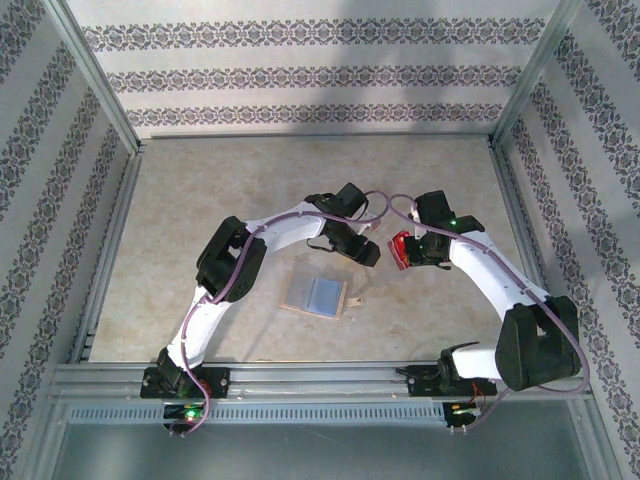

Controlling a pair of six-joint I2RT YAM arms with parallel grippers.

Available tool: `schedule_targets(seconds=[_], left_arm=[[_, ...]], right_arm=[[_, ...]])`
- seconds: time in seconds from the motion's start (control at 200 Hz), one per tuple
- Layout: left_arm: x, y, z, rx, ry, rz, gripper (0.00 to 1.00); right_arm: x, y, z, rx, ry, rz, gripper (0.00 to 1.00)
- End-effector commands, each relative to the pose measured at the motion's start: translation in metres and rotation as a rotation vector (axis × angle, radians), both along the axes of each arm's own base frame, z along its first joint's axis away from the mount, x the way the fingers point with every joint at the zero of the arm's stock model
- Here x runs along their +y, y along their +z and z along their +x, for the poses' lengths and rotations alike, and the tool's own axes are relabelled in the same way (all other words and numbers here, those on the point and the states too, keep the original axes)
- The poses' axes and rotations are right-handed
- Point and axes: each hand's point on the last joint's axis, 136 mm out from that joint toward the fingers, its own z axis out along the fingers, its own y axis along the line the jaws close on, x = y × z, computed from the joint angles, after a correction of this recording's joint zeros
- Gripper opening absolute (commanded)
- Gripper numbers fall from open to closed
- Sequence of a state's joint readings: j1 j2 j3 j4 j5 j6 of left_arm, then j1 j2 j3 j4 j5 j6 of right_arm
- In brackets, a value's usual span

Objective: Put the credit cards into the card holder

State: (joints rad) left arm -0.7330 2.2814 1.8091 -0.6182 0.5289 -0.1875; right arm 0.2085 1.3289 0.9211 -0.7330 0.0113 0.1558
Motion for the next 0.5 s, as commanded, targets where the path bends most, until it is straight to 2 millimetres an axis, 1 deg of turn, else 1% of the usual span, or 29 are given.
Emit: schedule_targets(seconds=[0.0,0.13,0.215,0.315,0.495], left_arm=[[0.018,-0.041,-0.009,0.042,-0.007,0.127,0.72],[0.018,-0.041,-0.009,0.042,-0.007,0.128,0.72],[0.018,-0.041,-0.009,0.041,-0.008,0.128,0.72],[0.018,-0.041,-0.009,0.040,-0.008,0.128,0.72],[0.018,-0.040,-0.009,0.037,-0.007,0.129,0.72]], right_arm=[[-0.011,0.007,-0.001,-0.014,-0.005,-0.073,0.19],[-0.009,0.008,-0.002,-0.019,0.001,-0.074,0.18],[-0.007,0.008,-0.002,-0.022,0.008,-0.073,0.16],[-0.002,0.008,-0.002,-0.023,0.028,-0.065,0.11],[0.004,0.009,-0.002,-0.031,0.054,-0.058,0.08]])
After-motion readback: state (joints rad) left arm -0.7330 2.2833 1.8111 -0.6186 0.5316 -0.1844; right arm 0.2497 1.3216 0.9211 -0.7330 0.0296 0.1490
